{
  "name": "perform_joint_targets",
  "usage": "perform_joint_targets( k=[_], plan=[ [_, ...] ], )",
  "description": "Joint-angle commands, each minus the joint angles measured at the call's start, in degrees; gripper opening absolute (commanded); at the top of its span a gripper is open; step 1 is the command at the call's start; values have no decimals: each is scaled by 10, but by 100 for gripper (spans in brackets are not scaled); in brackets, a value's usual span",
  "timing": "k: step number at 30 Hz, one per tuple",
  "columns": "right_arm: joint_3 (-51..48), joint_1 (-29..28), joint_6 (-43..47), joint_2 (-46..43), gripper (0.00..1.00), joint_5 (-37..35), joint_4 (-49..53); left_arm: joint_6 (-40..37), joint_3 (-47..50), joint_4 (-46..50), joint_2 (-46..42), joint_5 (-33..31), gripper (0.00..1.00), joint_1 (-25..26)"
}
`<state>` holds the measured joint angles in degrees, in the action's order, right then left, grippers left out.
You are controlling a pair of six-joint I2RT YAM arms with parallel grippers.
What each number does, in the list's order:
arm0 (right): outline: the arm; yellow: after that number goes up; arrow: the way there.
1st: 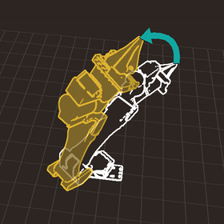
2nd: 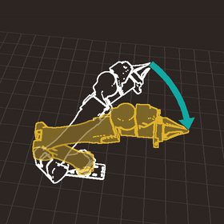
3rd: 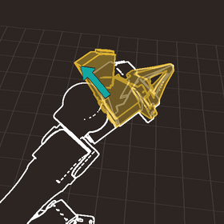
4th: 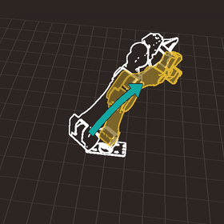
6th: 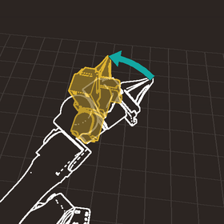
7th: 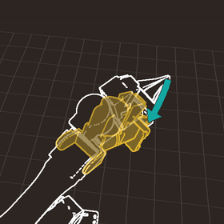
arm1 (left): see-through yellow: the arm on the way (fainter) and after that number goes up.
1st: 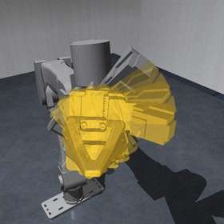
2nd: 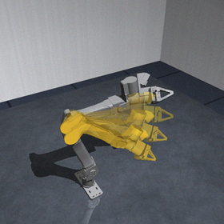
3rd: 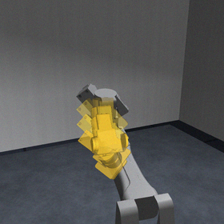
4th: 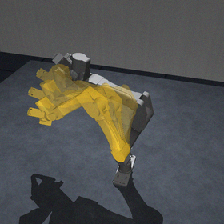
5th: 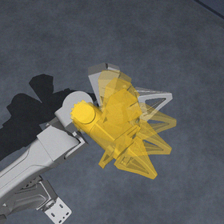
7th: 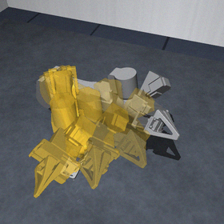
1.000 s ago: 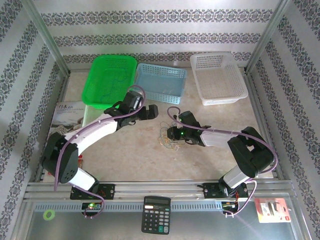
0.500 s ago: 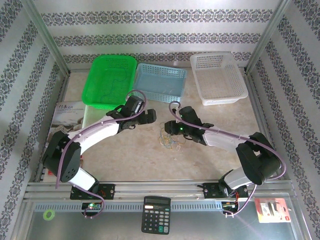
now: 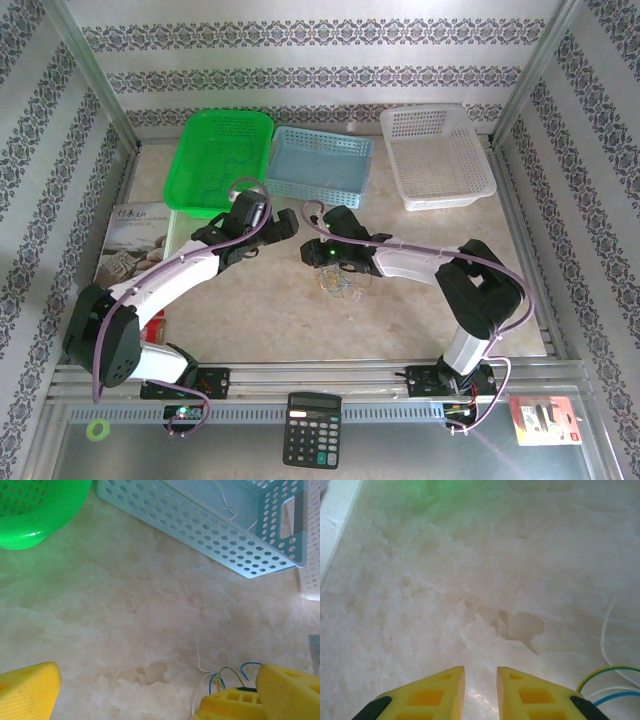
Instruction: Untangle the cables
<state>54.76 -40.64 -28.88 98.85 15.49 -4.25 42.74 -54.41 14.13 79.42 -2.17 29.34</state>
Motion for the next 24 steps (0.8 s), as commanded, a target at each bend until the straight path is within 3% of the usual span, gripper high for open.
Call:
perform_joint_targets(
  k=[1,17,24],
  plan=[
    [21,3,30,13,24,-20,34,10,8,-15,-4,-1,100,-6],
    [-90,72,4,-1,20,-38,-23,-65,-67,17,84,78,99,10],
    [-108,79,-1,-21,24,15,-57,-77,-94,30,136,75,94,26]
  ],
)
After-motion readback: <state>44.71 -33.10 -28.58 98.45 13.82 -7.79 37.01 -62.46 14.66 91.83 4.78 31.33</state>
